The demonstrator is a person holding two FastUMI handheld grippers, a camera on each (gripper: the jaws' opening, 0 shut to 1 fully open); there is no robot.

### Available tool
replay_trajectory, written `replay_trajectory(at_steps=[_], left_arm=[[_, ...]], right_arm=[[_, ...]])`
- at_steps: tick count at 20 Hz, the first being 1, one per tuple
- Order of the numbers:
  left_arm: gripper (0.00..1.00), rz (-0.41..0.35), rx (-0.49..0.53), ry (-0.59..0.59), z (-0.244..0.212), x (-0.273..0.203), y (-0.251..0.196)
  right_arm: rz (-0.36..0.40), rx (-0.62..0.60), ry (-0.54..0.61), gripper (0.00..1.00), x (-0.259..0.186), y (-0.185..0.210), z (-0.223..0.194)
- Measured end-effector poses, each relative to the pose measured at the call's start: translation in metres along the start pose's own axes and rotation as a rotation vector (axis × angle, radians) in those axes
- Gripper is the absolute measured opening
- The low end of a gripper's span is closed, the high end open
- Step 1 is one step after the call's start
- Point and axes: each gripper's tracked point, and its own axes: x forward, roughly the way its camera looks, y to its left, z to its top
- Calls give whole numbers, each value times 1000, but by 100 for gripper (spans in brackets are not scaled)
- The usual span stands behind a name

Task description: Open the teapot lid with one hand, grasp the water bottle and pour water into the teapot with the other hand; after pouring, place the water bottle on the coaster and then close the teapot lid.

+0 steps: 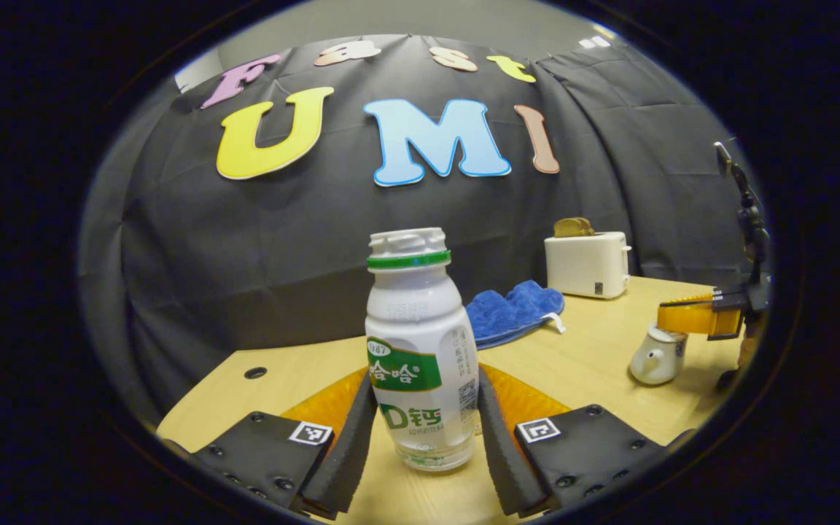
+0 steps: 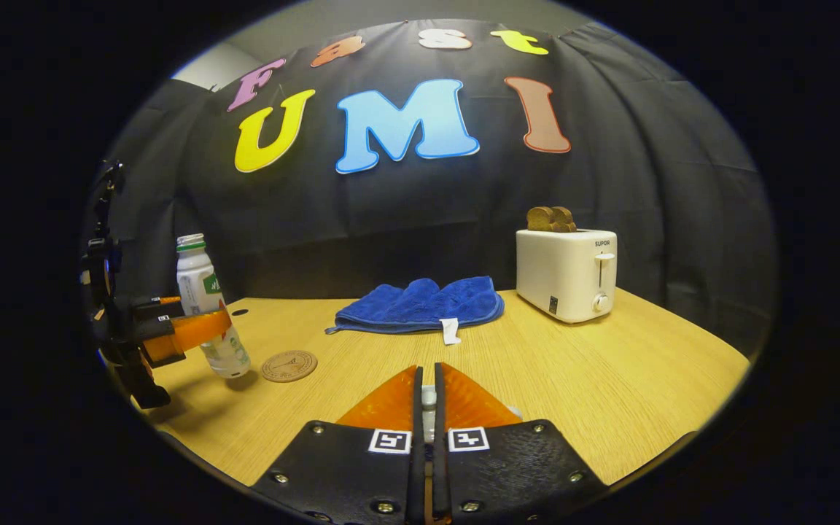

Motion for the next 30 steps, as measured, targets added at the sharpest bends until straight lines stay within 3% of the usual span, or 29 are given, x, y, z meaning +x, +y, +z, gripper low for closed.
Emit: replay_trajectory(at_steps=[2,3,6,8,9,17,24,29,30], left_arm=[[82,2,8,-4,1,2,0],[77,3,10,-7,1,2,0],[77,-9,-15,-17,6,7,-3],[82,-20,-45,-22,8,13,-7],[82,-24,-58,-22,8,16,-8],[72,-31,-92,16,0,65,-7],[82,-39,-110,7,-5,80,-17],[81,-38,-112,18,-9,85,-21],[72,-40,-111,24,-12,84,-23]], right_arm=[[-12,-28,-10,4,-3,1,2],[-17,-37,-16,4,-4,1,2],[-11,-26,-20,16,-6,1,1],[4,10,-41,58,-9,3,7],[1,17,-62,61,-12,1,12],[-19,64,-120,61,-22,-8,26],[-4,90,-135,61,-26,-6,31],[-8,98,-135,61,-26,-8,31],[-11,99,-136,61,-27,-9,32]])
